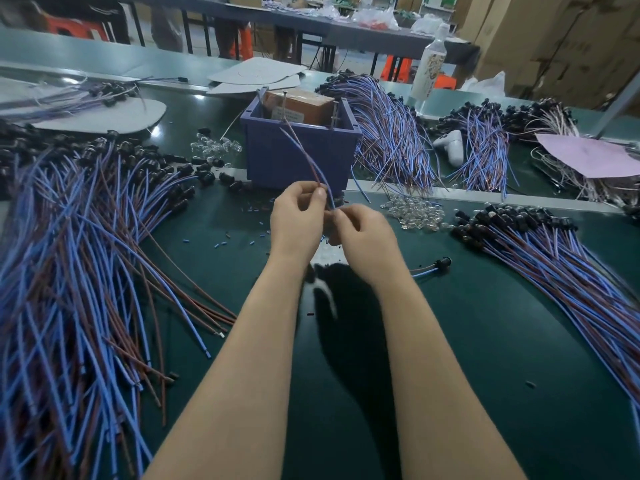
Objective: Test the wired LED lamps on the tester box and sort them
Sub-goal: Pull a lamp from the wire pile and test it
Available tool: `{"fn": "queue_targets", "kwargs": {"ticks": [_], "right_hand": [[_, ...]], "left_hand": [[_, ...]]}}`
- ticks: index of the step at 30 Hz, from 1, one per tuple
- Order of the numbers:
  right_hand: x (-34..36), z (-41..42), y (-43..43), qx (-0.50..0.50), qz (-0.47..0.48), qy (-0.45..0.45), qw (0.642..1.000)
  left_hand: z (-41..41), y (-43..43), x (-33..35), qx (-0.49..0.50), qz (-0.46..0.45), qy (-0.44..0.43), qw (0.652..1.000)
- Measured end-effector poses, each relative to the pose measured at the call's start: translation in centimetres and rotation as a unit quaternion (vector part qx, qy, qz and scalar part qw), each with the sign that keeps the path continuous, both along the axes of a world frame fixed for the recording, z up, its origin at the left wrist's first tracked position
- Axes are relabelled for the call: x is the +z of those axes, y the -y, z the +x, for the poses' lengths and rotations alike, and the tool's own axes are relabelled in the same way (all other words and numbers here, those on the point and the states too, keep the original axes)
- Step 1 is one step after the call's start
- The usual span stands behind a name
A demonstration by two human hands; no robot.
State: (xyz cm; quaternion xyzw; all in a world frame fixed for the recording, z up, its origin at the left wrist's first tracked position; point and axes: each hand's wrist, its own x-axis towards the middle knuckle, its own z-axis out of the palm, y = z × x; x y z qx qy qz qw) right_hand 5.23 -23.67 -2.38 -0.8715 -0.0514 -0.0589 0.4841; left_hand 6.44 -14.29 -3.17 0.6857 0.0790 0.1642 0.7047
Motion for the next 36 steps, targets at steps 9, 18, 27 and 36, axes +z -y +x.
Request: {"fn": "queue_targets", "kwargs": {"ticks": [9, 18, 27, 36], "right_hand": [[6.6, -2.0, 5.5, -0.098, 0.040, 0.205, 0.973], [6.4, -4.4, 14.6, -0.296, 0.515, 0.219, 0.774], [-0.3, -7.1, 20.7, -0.396, 0.653, 0.067, 0.643], [-1.5, -5.7, 20.9, -0.401, 0.580, 0.012, 0.709]], "left_hand": [[-1.5, 4.2, 8.1, -0.035, 0.144, 0.184, 0.972], [-1.7, 17.0, 6.9, -0.249, 0.033, -0.006, 0.968], [-1.3, 28.1, 2.7, -0.266, 0.301, 0.056, 0.914], [0.6, 29.0, -1.3, -0.279, 0.344, 0.001, 0.897]]}}
